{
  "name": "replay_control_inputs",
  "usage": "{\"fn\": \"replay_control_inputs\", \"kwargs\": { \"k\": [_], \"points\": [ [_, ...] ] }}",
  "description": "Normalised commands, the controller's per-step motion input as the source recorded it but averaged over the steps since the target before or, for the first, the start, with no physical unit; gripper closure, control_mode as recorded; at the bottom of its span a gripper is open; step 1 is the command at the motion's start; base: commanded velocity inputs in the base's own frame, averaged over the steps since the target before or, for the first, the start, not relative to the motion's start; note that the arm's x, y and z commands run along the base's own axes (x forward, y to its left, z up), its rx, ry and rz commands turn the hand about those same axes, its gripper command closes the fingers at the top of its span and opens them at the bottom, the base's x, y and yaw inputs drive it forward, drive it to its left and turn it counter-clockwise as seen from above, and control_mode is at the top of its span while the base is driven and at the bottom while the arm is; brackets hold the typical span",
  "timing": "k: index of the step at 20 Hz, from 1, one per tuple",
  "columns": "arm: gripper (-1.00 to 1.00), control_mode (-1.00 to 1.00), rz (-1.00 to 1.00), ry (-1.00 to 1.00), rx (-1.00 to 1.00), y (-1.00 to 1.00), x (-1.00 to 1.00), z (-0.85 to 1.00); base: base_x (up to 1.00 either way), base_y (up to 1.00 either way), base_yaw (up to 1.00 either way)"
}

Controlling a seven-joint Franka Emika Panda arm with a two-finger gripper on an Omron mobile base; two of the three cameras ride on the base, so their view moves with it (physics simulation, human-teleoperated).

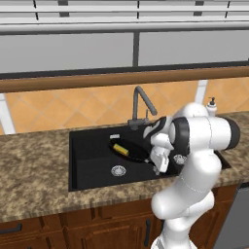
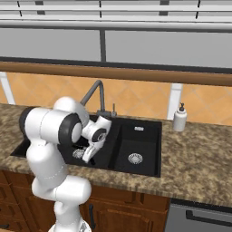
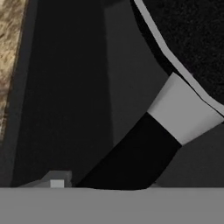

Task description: Pick the pan and sponge and place them into the sink. Then turn on the water.

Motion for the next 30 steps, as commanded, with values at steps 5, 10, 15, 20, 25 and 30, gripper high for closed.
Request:
{"fn": "replay_control_inputs", "kwargs": {
  "k": [5, 10, 15, 20, 25, 30],
  "points": [
    [1.0, -1.0, 0.13, -0.16, 0.0, 0.14, 0.12, -0.15, 0.0, 0.0, 0.0],
    [1.0, -1.0, 0.12, -0.09, 0.0, 0.17, 0.2, -0.18, 0.0, 0.0, 0.0],
    [1.0, -1.0, 0.12, -0.03, 0.0, 0.1, 0.46, -0.03, 0.0, 0.0, 0.0],
    [1.0, -1.0, 0.14, 0.0, -0.03, 0.02, 0.46, -0.12, 0.0, 0.0, 0.0],
    [1.0, -1.0, 0.1, 0.02, -0.02, 0.0, 0.27, -0.36, 0.0, 0.0, 0.0],
    [1.0, -1.0, 0.05, 0.09, -0.04, 0.0, 0.26, -0.46, 0.0, 0.0, 0.0]
  ]
}}
